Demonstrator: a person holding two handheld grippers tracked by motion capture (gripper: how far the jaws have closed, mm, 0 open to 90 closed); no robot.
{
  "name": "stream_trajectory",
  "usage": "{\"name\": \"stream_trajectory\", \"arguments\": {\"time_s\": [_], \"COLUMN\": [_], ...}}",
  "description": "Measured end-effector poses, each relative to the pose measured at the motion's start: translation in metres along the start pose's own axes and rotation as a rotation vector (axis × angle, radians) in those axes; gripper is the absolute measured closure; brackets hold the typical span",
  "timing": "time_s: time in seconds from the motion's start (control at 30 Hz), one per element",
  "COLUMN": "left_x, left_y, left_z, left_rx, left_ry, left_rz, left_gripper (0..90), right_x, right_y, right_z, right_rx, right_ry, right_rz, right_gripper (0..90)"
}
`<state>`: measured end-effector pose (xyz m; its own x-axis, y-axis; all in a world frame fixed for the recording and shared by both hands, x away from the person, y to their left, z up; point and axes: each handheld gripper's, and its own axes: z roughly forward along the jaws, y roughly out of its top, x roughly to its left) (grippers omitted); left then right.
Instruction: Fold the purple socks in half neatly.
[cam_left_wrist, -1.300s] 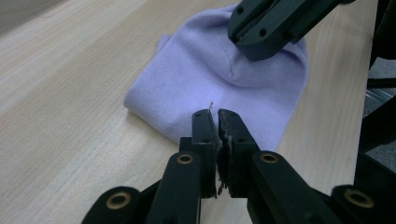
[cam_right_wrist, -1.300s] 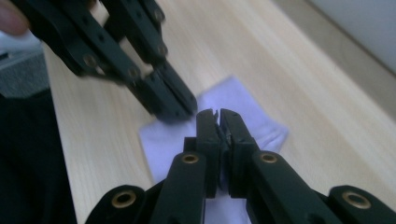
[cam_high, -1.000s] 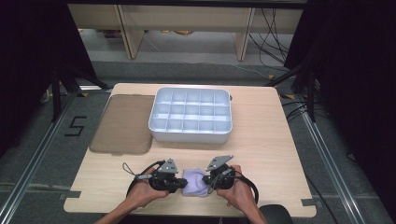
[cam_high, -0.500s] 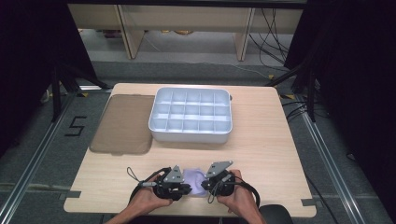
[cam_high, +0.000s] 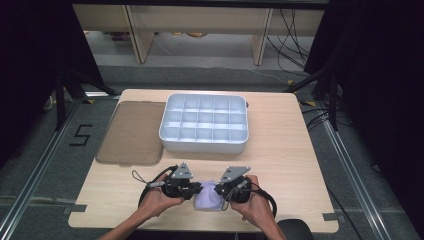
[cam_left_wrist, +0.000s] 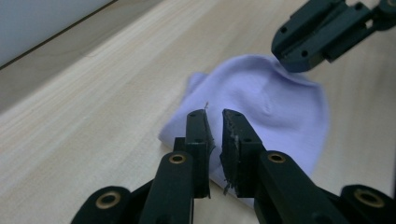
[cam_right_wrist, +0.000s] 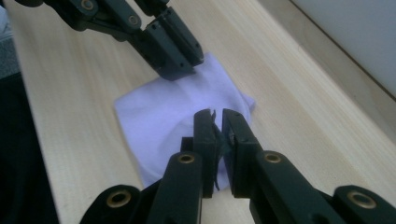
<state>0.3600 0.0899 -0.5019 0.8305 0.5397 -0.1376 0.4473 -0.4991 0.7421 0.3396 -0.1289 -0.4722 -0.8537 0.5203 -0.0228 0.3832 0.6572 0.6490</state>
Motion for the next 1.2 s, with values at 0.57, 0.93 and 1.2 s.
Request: {"name": "stream_trajectory", "arguments": {"time_s": [0.57, 0.93, 1.2], "left_x": [0.011, 0.009, 0.014], "left_y": [0.002, -0.009, -0.015], "left_z": [-0.005, -0.026, -0.028], "left_rx": [-0.001, 0.023, 0.067], "left_ry": [0.001, -0.066, -0.085], "left_rz": [-0.022, -0.163, -0.263], "left_gripper": [78.7, 61.7, 49.1], "right_x": [-0.008, -0.001, 0.006], "right_y": [-0.010, -0.003, -0.007], "right_z": [0.012, -0.004, 0.018], "right_rx": [0.056, -0.028, 0.078], "right_ry": [-0.023, 0.019, 0.080], "right_rz": [0.034, 0.026, -0.004], "right_gripper": [85.1, 85.6, 84.6]}}
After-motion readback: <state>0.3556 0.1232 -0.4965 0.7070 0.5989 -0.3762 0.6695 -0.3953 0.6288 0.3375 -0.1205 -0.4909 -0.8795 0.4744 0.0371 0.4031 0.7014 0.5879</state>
